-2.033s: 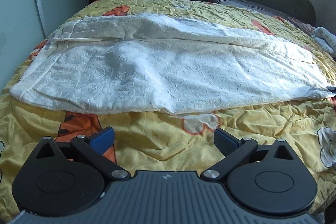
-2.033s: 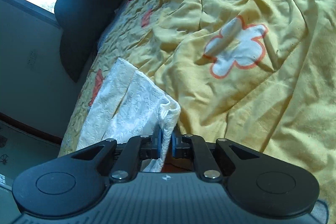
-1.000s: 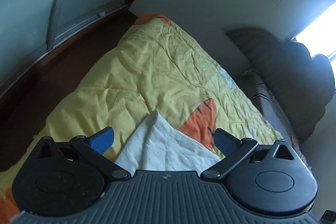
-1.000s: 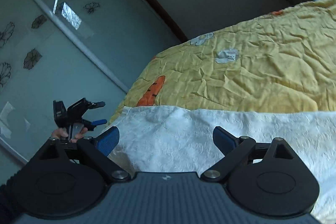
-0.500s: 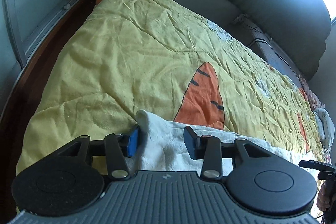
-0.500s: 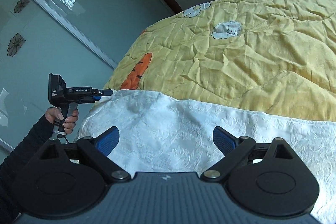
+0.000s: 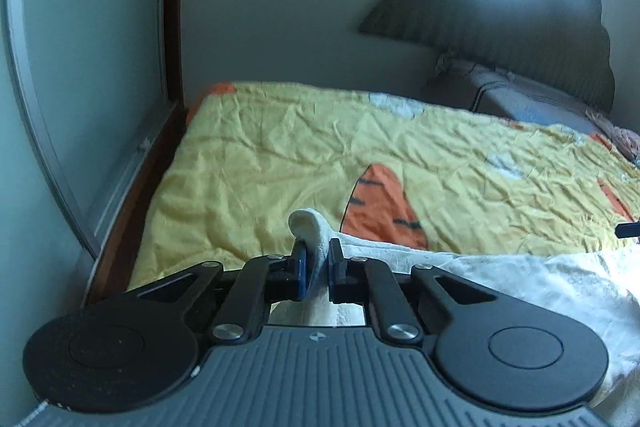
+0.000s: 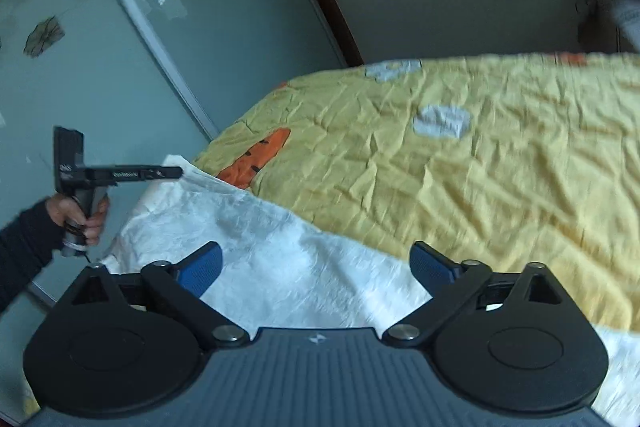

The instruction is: Fold towel

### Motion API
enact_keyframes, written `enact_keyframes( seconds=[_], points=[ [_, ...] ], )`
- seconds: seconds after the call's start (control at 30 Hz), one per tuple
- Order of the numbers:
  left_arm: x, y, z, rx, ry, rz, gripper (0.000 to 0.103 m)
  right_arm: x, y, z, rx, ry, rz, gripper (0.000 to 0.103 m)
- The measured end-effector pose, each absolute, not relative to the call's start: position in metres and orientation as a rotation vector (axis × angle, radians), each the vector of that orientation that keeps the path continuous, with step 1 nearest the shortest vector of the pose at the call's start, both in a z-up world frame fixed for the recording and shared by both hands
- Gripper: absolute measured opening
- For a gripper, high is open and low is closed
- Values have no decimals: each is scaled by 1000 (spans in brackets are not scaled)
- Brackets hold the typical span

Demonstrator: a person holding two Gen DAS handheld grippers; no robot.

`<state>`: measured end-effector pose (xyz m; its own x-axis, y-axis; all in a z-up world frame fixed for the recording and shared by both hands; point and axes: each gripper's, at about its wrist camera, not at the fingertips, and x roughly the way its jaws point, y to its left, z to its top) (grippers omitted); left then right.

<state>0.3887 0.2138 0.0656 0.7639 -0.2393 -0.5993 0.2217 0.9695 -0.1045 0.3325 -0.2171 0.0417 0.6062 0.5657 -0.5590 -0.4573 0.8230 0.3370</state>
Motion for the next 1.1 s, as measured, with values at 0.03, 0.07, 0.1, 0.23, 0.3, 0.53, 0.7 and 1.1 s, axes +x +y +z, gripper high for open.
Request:
enact_keyframes(
  seconds=[0.03, 0.07, 0.1, 0.23, 0.3, 0.53, 0.7, 1.1],
  points=[
    [375, 216, 75, -50, 610, -250, 11, 340, -216, 42, 137, 740, 588, 103],
    [359, 219, 86, -77, 565, -258, 11, 350, -215, 41, 129, 795, 595, 103],
    [343, 223, 96, -99, 523, -266, 11, 359, -215, 39, 132, 842, 616, 103],
    [287, 234, 120, -169, 400, -318, 11, 377, -206, 32, 35, 891, 657, 103],
    [269, 237, 125, -203, 381, -325, 11, 382, -200, 29, -6, 916, 680, 103],
    [255, 243, 120, -240, 403, -325, 12, 372, -184, 32, -86, 1004, 755, 17],
    [240, 249, 121, -280, 386, -317, 12, 333, -183, 62, -141, 925, 748, 13],
    [127, 291, 75, -446, 509, -348, 17, 148, -187, 62, -18, 833, 760, 12]
  ],
)
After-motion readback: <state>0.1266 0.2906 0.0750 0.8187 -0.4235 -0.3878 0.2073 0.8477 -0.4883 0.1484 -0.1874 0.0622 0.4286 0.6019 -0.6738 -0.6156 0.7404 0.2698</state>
